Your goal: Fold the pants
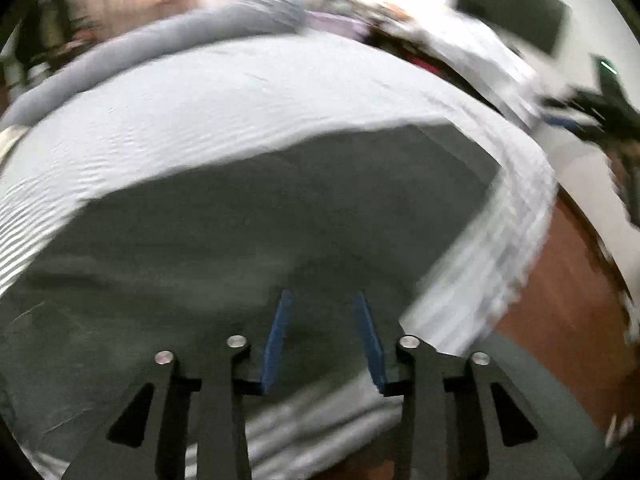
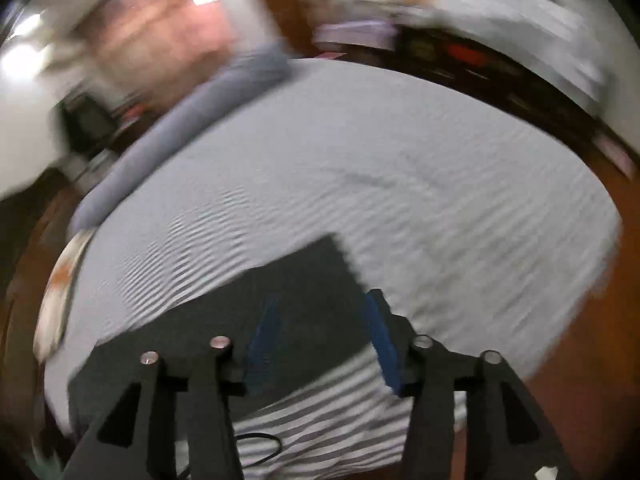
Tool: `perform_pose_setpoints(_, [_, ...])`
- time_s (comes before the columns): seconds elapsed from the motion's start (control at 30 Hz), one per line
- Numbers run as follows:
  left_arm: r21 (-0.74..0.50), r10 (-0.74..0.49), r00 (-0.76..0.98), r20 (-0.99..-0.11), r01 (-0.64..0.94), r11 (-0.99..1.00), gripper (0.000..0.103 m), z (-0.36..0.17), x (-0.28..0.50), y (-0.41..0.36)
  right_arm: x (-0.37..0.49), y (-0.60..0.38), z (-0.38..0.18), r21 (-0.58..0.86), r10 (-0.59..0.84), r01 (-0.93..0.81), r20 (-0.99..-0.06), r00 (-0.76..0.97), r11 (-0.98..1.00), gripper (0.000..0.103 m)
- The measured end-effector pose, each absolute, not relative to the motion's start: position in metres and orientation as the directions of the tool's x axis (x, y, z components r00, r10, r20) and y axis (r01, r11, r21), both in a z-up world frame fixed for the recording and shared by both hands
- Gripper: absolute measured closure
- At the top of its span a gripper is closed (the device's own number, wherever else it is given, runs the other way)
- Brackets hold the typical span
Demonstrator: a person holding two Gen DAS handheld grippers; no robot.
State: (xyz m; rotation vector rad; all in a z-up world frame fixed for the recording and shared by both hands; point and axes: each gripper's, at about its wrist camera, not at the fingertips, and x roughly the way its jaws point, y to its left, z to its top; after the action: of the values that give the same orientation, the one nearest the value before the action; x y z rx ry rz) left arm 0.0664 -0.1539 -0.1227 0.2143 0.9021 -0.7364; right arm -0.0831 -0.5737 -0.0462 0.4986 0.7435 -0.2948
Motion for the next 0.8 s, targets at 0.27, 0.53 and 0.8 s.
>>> perform_pose_setpoints(0.27, [-0.061,-0.294,0.580,-0.760,0.387,0.920,0.061,-0.126,0.122,-0.100,0.026,-0.486,-0.027,0.456,0.355,0.013,-0.709,0.609,0.890,0.052])
perform_pose_setpoints(0.53, [-0.071,-0.224,0.562,-0.796,0.282,0.957,0.061,-0.154,0.146,-0.075,0.152,-0.376,-0.064,0.598,0.604,-0.146,-0.706,0.371,0.788,0.059])
perform_pose_setpoints(0.8, [-0.078,-0.240,0.553,-0.798,0.300,0.951,0.061,-0.175,0.142,-0.063,0.242,-0.296,-0.132,0.639,0.656,-0.152,-0.742,0.135,0.754,0.062])
